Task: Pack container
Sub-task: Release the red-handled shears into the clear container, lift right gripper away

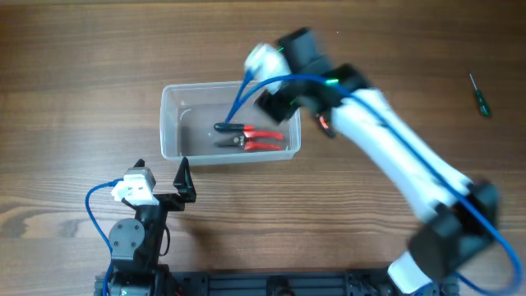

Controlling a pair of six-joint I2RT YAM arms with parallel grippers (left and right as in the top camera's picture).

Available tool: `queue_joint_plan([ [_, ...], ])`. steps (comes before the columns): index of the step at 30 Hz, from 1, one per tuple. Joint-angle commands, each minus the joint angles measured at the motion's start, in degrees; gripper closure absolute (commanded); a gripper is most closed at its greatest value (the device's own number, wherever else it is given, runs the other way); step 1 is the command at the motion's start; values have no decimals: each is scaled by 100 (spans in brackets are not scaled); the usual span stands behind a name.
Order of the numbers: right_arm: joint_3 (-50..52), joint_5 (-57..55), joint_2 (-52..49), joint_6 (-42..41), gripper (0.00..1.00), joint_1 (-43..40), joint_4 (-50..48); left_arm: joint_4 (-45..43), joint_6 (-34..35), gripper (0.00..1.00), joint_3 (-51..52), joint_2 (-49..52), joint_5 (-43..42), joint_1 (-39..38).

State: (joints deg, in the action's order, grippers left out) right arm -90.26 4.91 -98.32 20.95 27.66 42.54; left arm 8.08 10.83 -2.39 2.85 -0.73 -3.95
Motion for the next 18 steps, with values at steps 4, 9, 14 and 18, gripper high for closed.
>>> queue_joint_plan([
  [4, -118, -914, 310, -647, 9, -2715, 33, 4, 52, 0, 24, 17, 15, 33],
  [9, -118, -74, -260, -756, 8, -4649, 35, 4, 52, 0, 24, 17, 15, 33],
  [14, -116, 380, -1165, -741, 9, -5908, -22, 4, 52, 0, 24, 17, 15, 33],
  [18, -118, 393, -1825, -348, 11, -6151, 72, 4, 52, 0, 24, 17, 15, 33],
])
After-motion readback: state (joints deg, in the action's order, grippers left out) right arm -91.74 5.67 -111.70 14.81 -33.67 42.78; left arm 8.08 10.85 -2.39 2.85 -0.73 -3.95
